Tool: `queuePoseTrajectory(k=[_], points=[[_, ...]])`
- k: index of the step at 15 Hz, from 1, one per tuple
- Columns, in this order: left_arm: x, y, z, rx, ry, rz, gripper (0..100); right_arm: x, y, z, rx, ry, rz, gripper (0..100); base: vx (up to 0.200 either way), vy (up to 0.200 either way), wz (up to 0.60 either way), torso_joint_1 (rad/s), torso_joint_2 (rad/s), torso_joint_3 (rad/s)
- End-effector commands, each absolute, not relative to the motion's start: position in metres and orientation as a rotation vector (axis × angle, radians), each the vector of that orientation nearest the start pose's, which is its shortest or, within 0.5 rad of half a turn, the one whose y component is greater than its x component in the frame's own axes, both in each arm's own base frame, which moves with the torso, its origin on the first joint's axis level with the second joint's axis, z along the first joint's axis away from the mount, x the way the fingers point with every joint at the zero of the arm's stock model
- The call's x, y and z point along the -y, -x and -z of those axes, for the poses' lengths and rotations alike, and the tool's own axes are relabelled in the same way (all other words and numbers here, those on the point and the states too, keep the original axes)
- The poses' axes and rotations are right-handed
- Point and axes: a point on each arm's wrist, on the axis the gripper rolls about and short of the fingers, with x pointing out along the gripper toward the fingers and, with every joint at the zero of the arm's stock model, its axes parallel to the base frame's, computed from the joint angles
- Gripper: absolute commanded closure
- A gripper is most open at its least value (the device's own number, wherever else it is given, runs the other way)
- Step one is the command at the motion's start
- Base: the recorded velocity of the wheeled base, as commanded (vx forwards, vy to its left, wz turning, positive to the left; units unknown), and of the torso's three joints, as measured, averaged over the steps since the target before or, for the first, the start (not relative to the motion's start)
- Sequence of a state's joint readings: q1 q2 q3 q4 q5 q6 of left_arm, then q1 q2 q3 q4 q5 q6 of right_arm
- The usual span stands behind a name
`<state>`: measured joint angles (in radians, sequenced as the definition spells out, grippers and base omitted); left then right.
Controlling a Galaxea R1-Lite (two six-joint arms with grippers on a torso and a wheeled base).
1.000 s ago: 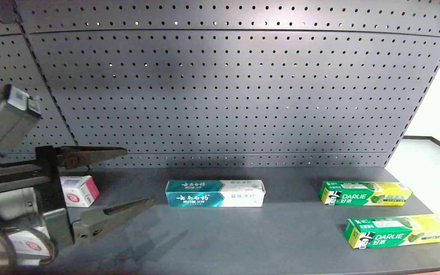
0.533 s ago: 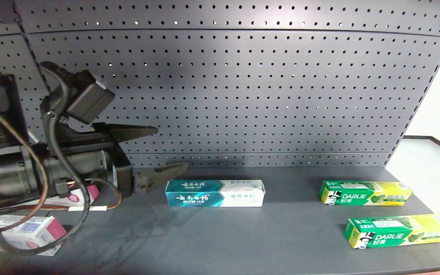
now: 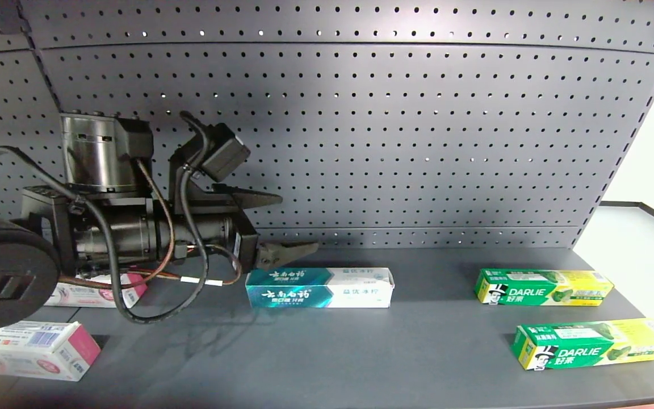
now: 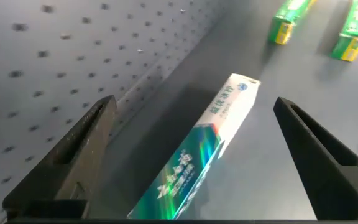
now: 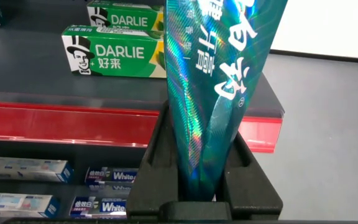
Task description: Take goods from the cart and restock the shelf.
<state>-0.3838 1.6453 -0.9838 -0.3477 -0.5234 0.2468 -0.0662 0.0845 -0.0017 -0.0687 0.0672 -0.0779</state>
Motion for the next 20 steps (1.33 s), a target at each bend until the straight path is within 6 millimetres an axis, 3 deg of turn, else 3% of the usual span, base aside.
queuePoseTrajectory(k=[1,6,8,12,15,20], points=[[0.125,-0.281,-0.214,-0.234,-0.206,0.936,0,-0.003,0.016,-0.085,-0.015,0.077,-0.002,100,0.000,0.000,0.00,0.000,0.00,0.000],[0.122,-0.273,-0.206,-0.243,-0.243,0.943,0,-0.003,0.016,-0.085,-0.015,0.077,-0.002,100,0.000,0.000,0.00,0.000,0.00,0.000],[0.119,-0.253,-0.215,-0.215,-0.270,0.960,0,-0.003,0.016,-0.085,-0.015,0.077,-0.002,100,0.000,0.000,0.00,0.000,0.00,0.000],[0.100,-0.229,-0.197,-0.292,-0.278,0.974,0,-0.003,0.016,-0.085,-0.015,0.077,-0.002,100,0.000,0.000,0.00,0.000,0.00,0.000],[0.102,-0.235,-0.208,-0.249,-0.291,0.965,0,-0.003,0.016,-0.085,-0.015,0.077,-0.002,100,0.000,0.000,0.00,0.000,0.00,0.000],[0.114,-0.244,-0.186,-0.292,-0.353,1.025,0,-0.003,0.016,-0.085,-0.015,0.077,-0.002,100,0.000,0.000,0.00,0.000,0.00,0.000]])
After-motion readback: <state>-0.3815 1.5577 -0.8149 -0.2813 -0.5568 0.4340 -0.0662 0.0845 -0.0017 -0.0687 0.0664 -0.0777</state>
